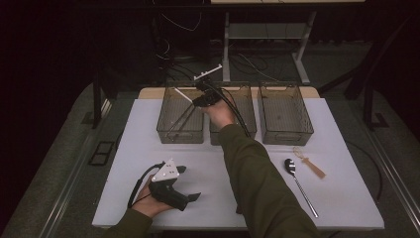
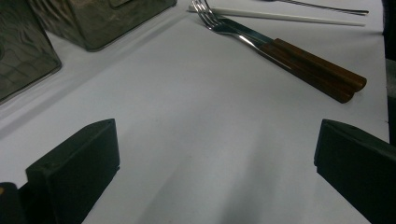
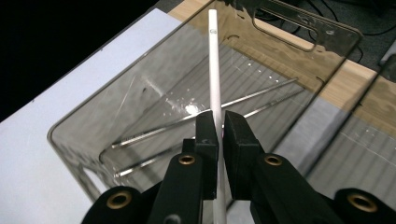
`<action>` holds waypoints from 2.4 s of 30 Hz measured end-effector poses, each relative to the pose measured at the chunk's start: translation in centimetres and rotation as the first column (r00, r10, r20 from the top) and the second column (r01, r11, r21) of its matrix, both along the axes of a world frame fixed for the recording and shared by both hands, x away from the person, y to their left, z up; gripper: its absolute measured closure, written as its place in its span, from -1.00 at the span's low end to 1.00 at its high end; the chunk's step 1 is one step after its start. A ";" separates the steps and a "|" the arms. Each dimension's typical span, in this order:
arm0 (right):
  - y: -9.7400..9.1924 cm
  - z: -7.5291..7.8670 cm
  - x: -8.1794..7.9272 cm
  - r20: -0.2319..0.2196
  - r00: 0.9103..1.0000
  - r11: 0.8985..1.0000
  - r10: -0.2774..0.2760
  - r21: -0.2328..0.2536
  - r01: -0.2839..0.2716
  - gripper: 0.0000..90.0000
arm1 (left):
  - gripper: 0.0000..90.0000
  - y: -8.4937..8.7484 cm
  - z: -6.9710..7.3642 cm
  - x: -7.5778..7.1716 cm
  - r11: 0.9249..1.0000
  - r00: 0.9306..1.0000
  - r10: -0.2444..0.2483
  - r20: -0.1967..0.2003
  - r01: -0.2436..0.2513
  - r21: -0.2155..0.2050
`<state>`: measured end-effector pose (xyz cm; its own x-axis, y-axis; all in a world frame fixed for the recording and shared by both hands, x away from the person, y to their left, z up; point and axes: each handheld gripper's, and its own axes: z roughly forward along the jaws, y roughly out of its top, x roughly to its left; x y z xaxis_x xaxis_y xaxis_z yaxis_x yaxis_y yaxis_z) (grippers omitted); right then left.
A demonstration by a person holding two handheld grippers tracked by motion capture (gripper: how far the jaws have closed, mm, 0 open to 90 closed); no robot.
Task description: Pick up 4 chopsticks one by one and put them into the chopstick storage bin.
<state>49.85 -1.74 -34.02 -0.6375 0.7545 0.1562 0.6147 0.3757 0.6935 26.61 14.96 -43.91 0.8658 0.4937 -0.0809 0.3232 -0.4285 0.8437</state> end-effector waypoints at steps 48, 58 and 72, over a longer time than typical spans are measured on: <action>0.6 -0.2 -0.3 -0.020 1.000 0.998 -0.006 0.066 0.008 0.05 | -1.00 0.0 0.3 0.1 1.000 1.000 -0.010 0.006 0.010 0.005; -4.6 1.0 -4.4 0.019 0.999 0.995 0.050 0.080 -0.052 -0.01 | -1.00 0.1 0.2 0.1 1.000 1.000 -0.003 -0.008 0.003 -0.006; -11.6 1.0 -9.7 0.058 0.996 0.995 0.072 0.063 -0.076 -0.02 | -1.00 0.0 0.1 0.1 1.000 1.000 0.006 -0.021 -0.007 -0.007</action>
